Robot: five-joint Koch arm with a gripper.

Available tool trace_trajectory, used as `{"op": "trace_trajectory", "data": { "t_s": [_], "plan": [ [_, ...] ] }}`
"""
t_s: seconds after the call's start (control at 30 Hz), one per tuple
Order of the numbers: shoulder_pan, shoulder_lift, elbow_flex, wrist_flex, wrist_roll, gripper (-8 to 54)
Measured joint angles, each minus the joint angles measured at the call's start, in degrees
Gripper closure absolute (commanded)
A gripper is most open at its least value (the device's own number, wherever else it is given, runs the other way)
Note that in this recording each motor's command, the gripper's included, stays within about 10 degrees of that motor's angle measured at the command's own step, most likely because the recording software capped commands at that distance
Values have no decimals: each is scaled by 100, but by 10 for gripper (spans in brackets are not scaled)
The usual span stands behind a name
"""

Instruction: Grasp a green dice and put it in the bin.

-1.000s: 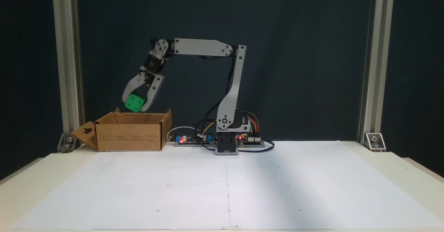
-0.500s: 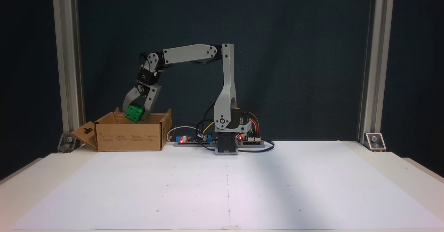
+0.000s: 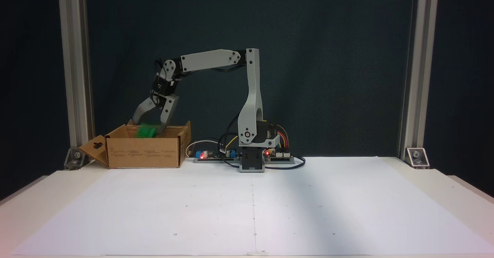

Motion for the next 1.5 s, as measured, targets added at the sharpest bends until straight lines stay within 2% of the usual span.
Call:
{"op": "trace_trajectory", "data": {
  "t_s": [0.33,0.6,0.63,0.73,0.83,1.0,1.23,1.5],
  "plan": [
    [-114,26,0,-70,0,25],
    [-1397,747,0,-70,62,25],
    [-2109,1028,-9,-79,229,25],
    [-2716,1266,9,-79,325,25],
    [-4368,1775,0,-88,483,24],
    [-6108,2109,0,-70,501,21],
    [-8499,2180,0,-70,694,21],
    [-9756,2171,0,-62,694,20]
  ]
}}
